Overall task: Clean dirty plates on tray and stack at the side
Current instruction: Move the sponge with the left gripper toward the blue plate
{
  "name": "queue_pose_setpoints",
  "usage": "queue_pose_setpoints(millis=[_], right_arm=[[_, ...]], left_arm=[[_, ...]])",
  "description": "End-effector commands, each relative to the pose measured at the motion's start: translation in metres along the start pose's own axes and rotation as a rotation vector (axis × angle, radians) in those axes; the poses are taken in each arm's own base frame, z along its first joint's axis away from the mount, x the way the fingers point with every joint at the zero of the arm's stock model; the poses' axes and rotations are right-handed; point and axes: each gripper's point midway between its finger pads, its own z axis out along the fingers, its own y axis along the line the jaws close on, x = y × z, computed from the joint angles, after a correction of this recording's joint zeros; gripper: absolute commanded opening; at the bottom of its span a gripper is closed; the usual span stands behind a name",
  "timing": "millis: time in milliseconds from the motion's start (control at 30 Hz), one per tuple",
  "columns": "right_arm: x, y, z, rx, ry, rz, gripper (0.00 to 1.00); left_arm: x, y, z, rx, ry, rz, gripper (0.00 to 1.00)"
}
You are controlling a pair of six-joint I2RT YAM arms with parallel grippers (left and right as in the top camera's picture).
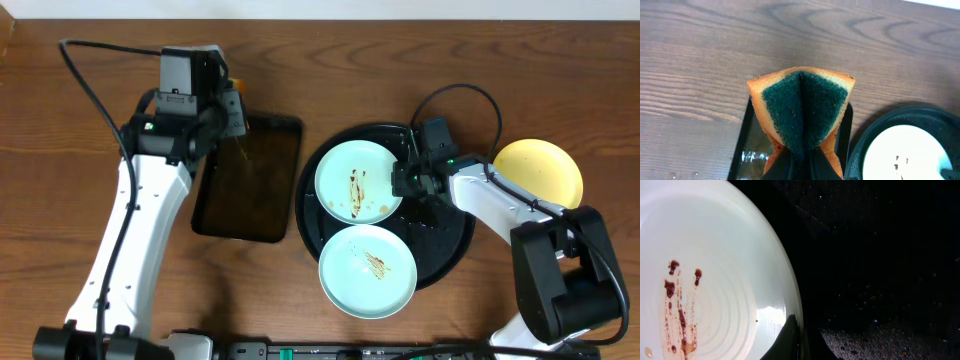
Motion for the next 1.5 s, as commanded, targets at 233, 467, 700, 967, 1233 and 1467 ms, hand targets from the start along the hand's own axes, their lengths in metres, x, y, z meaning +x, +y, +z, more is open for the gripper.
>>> queue_pose_setpoints(millis=[233, 467, 700, 967, 1233, 1467], right_arm=[[0.014, -0.019, 0.008, 0.092, 0.038, 0.0, 0.01], [0.014, -0.019, 0.008, 0.092, 0.038, 0.001, 0.01], [0.014, -0.019, 0.008, 0.092, 0.038, 0.001, 0.01], [0.016, -0.019, 0.008, 0.095, 0.046, -0.002, 0.01], [0.017, -0.02, 0.008, 0.096, 0.049, -0.006, 0.01], [0.017, -0.02, 0.008, 0.096, 0.049, -0.005, 0.01]], left_arm=[[-0.016, 0.001, -0.019, -0.002, -0.087, -0.02, 0.07], [-0.005, 0.003, -0.011, -0.014, -0.035, -0.058, 0.08], [0.064, 0.004, 0.04, -0.014, 0.287, -0.106, 0.07], [0.088, -0.014, 0.056, 0.082, 0.426, -0.135, 0.07], [0.072, -0.037, 0.034, 0.173, 0.438, -0.127, 0.07], [0.069, -0.097, 0.037, 0.3, 0.371, 0.0, 0.07]])
